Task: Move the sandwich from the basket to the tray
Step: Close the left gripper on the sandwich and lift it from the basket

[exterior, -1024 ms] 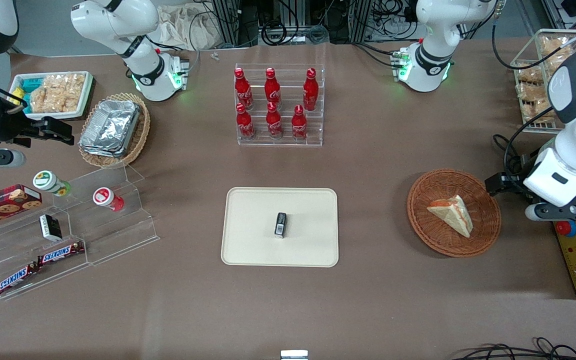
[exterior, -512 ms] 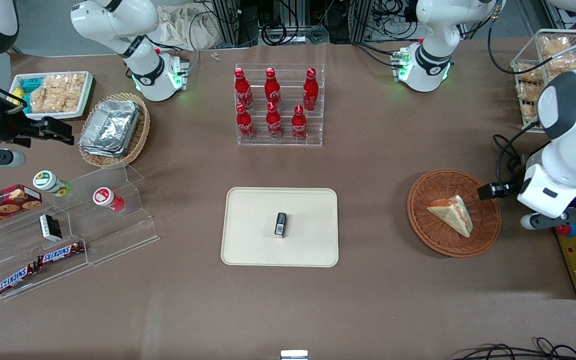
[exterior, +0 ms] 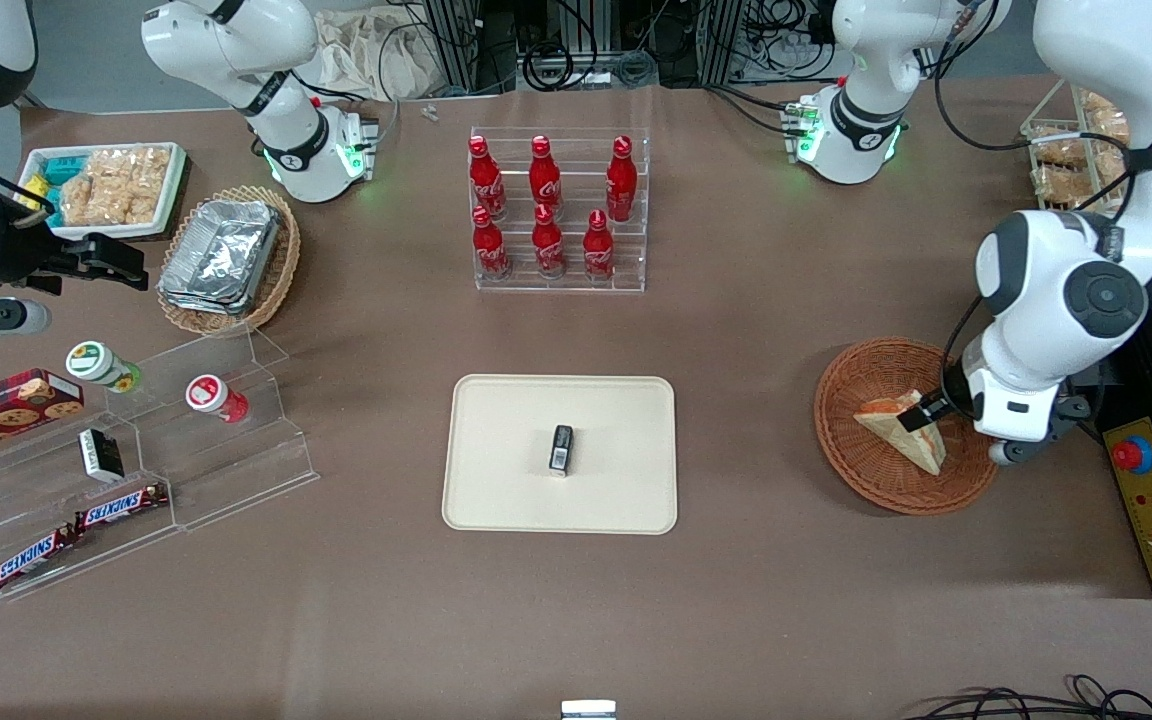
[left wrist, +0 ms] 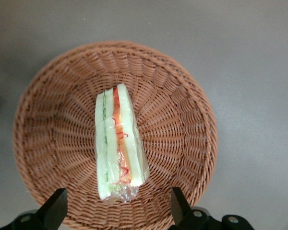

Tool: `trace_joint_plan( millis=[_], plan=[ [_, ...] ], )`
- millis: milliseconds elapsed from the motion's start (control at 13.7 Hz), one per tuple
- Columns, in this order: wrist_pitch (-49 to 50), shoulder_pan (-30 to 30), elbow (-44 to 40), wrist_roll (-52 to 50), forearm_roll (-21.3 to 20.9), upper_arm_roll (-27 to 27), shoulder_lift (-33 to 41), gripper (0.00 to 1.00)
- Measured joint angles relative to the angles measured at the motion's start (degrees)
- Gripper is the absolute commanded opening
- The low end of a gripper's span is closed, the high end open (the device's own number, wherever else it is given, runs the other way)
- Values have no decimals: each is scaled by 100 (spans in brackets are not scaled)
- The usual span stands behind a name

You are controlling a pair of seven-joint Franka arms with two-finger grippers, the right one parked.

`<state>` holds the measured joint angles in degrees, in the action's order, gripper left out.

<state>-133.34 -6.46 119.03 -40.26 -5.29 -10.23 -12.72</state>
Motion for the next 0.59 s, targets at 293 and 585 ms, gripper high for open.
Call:
trace_joint_plan(
  millis=[293, 585],
  plan=[
    [-511, -3, 415, -214, 25, 74, -116, 97],
    [-820, -12, 449, -246, 39, 233, -375, 97]
  ],
)
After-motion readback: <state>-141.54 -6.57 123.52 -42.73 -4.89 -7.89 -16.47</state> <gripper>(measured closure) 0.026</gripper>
